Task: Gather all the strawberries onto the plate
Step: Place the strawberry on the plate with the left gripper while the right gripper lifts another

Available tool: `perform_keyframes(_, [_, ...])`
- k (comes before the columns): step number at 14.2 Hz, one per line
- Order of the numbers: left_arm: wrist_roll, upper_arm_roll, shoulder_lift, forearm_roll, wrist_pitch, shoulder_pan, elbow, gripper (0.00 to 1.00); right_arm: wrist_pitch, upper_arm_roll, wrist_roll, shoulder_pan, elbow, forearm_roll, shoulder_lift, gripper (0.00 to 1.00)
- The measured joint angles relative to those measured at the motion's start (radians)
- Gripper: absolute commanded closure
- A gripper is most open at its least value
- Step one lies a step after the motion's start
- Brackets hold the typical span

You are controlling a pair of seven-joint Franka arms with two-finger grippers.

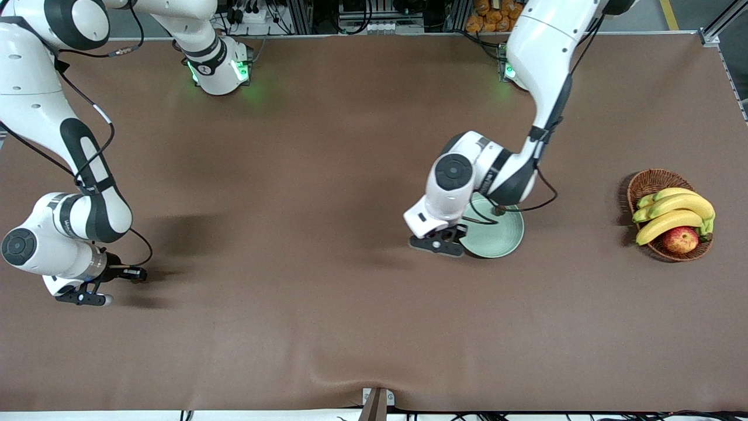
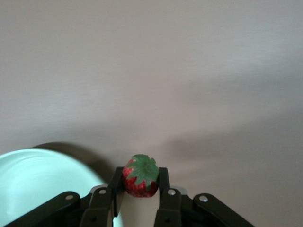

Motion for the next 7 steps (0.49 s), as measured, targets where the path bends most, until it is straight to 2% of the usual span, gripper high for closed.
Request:
perform_keyframes(3, [0.007, -0.001, -0.032, 0.001, 0.000, 0.059, -0.058, 0.93, -0.004, 0.024, -0.002, 0.000, 0.002, 0.000, -0.001, 1.00])
perform_keyframes(6, [0.012, -0.002, -0.051, 0.002, 0.000, 0.104, -0.105, 0.91, -0.095, 0.114, 0.059, 0.000, 0.014, 0.001, -0.025, 1.00])
perform_keyframes(7, [0.024, -0.002, -0.058, 0.002, 0.000, 0.120, -0.119, 0.86, -0.123, 0.152, 0.113, 0.001, 0.018, 0.001, -0.038, 1.00])
